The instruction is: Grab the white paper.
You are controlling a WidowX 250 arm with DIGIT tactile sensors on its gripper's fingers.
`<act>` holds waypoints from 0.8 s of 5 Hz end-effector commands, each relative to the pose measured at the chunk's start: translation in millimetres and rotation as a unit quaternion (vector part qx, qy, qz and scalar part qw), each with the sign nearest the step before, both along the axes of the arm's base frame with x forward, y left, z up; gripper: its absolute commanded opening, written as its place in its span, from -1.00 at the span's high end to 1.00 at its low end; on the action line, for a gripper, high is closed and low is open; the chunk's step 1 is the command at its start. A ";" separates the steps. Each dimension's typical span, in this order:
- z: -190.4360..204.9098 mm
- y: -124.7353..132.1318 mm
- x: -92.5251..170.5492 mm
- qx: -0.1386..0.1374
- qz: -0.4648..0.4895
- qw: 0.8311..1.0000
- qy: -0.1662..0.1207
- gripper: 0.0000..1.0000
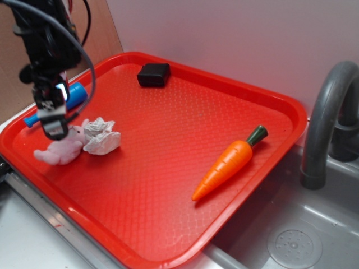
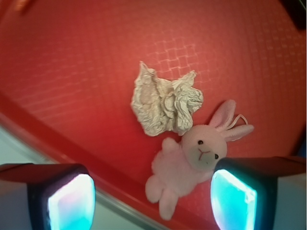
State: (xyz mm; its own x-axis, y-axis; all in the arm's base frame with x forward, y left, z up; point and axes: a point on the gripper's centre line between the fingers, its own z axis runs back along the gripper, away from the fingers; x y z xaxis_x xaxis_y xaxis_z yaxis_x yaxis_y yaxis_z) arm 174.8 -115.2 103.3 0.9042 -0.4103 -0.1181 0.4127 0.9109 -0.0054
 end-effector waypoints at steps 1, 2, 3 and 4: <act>-8.4 -1.6 7.3 0.004 0.029 1.000 -0.011 -1.00; -24.3 1.7 18.9 0.014 0.049 0.999 -0.001 -1.00; -42.5 -0.7 27.7 0.023 0.047 0.999 0.005 -1.00; -61.5 -5.7 28.8 0.038 0.030 0.999 0.021 -1.00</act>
State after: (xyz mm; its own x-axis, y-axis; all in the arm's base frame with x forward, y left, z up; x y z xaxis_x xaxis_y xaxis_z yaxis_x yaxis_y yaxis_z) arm 200.1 -113.1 33.3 0.9150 -0.3287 -0.2338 0.3502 0.9350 0.0560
